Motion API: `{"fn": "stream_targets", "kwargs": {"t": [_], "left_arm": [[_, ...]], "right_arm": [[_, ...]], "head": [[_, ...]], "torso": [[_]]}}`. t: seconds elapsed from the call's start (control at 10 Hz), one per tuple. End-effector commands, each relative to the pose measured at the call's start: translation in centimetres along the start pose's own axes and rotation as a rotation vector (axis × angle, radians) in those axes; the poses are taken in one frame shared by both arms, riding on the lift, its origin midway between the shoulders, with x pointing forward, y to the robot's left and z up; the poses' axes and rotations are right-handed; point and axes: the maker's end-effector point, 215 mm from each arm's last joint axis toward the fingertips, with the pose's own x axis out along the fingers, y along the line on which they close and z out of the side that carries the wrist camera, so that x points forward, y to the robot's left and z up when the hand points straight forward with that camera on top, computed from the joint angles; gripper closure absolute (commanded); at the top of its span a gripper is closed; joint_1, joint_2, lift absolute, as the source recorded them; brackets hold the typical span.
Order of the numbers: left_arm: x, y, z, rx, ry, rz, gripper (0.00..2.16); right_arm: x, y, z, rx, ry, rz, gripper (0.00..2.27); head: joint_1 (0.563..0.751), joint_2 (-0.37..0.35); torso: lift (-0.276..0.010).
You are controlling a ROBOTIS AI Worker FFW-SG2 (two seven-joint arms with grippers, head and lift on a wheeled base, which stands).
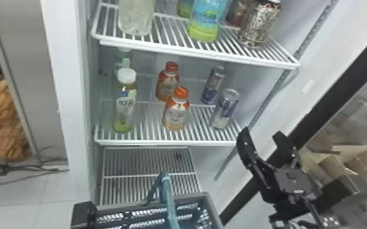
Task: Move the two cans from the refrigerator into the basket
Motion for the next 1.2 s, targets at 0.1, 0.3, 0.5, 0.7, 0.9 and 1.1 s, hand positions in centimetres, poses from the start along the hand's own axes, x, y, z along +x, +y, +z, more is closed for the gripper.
{"fn": "stream_targets", "kwargs": {"t": [0.1,0.3,0.5,0.7,0.9,1.1], "left_arm": [[-0.1,0.0,0.1,0.001,-0.002,0.001,1.21],[-0.1,0.2,0.2,0.002,-0.006,0.007,1.21],[-0.2,0.3,0.1,0.003,-0.005,0.012,1.21],[-0.3,0.5,0.3,0.007,-0.008,0.023,1.21],[-0.5,1.0,0.2,0.002,-0.008,0.035,1.21],[-0.8,1.5,0.1,-0.006,-0.008,0.048,1.21]], "right_arm": [[0.0,-0.1,-0.1,0.002,0.0,-0.001,0.2],[0.1,0.0,0.3,0.005,-0.012,0.0,0.2],[0.1,0.0,0.1,0.005,-0.01,-0.001,0.2],[0.2,-0.1,0.1,0.008,-0.01,-0.001,0.2],[0.4,-0.3,-0.4,0.013,-0.007,-0.006,0.2],[0.6,-0.2,-1.0,0.017,0.001,-0.002,0.2]], "head": [[0.695,-0.35],[0.695,-0.35],[0.695,-0.35],[0.695,-0.35],[0.695,-0.35],[0.695,-0.35]], "torso": [[-0.266],[-0.266],[-0.266],[-0.266],[-0.266],[-0.266]]}}
